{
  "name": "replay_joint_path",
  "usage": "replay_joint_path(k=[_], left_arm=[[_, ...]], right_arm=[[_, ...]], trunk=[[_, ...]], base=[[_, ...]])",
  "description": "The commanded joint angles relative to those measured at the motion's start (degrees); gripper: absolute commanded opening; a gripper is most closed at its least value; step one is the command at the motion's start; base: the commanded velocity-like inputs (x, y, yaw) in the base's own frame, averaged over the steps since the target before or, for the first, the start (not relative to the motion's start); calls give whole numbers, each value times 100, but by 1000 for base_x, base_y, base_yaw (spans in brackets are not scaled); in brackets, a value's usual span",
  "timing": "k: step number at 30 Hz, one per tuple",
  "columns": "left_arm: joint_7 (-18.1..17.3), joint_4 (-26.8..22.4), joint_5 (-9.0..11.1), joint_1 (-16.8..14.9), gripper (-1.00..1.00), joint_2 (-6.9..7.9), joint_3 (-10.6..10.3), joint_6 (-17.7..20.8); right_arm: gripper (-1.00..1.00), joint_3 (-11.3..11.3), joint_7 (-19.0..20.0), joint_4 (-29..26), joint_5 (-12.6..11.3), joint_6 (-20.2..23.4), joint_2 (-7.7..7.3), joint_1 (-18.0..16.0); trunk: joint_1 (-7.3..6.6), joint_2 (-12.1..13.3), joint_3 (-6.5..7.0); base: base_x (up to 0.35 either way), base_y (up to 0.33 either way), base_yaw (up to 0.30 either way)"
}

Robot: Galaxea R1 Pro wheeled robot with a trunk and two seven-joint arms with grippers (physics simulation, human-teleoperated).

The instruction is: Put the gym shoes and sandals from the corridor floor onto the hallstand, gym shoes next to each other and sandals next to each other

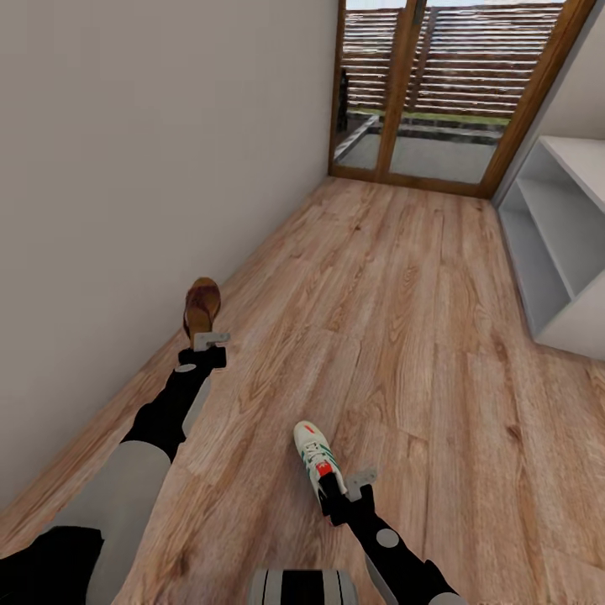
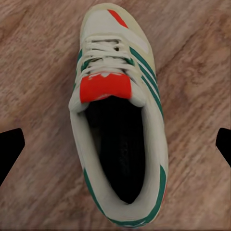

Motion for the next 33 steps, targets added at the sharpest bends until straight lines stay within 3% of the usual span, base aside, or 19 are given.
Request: replay_joint_path(k=[1, 9, 29, 33], left_arm=[[30, -10, 3, -10, -100, 16, -22, 49], [25, -24, -3, 20, -100, 59, -30, 63], [25, -32, -12, 42, -100, 57, -23, 71], [25, -31, -6, 42, -100, 51, -30, 71]], right_arm=[[100, -15, 3, 3, 59, -16, 1, -4], [100, -18, -28, -30, 60, -16, -4, -7], [100, 47, -161, -429, 81, 178, 11, -10], [100, 43, -158, -446, 81, 184, -1, -10]], trunk=[[1, -3, -33], [22, -14, -273], [22, -14, -287], [32, -19, -376]], base=[[0, 0, 0], [0, 0, 0], [0, 0, 0], [0, 0, 0]])
